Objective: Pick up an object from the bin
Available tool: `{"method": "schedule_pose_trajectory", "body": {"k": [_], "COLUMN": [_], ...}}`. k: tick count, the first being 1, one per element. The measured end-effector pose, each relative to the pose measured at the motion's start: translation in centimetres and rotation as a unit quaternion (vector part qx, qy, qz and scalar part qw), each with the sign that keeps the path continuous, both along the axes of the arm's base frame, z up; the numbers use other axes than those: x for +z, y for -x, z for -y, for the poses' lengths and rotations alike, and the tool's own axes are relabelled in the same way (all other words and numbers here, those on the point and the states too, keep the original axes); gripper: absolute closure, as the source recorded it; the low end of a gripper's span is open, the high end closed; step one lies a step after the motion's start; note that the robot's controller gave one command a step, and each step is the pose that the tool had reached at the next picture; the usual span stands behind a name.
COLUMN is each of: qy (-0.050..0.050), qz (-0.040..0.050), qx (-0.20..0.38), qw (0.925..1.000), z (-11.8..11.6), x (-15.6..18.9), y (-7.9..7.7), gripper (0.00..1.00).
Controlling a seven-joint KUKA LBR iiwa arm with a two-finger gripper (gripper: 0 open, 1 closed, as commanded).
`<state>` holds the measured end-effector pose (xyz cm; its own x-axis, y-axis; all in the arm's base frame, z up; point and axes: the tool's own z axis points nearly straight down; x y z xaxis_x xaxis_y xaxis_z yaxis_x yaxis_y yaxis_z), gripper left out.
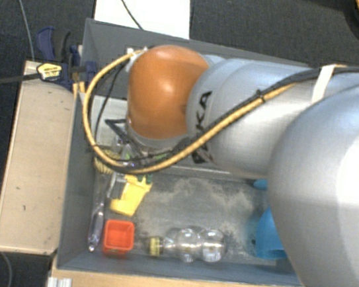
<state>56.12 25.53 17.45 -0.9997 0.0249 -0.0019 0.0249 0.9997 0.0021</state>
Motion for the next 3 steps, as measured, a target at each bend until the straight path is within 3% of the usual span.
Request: {"method": "schedule_pose_trajectory", "body": {"k": [1, 3], "qy": [0.0, 0.0], "qz": [0.0, -0.0009], "qx": [0.0, 0.104], "qw": [1.0, 0.9946], "z": [0.0, 0.6], "x": [0.0, -1.3], "y": [0.0, -0.3], "gripper": [0.0, 0.0]}}
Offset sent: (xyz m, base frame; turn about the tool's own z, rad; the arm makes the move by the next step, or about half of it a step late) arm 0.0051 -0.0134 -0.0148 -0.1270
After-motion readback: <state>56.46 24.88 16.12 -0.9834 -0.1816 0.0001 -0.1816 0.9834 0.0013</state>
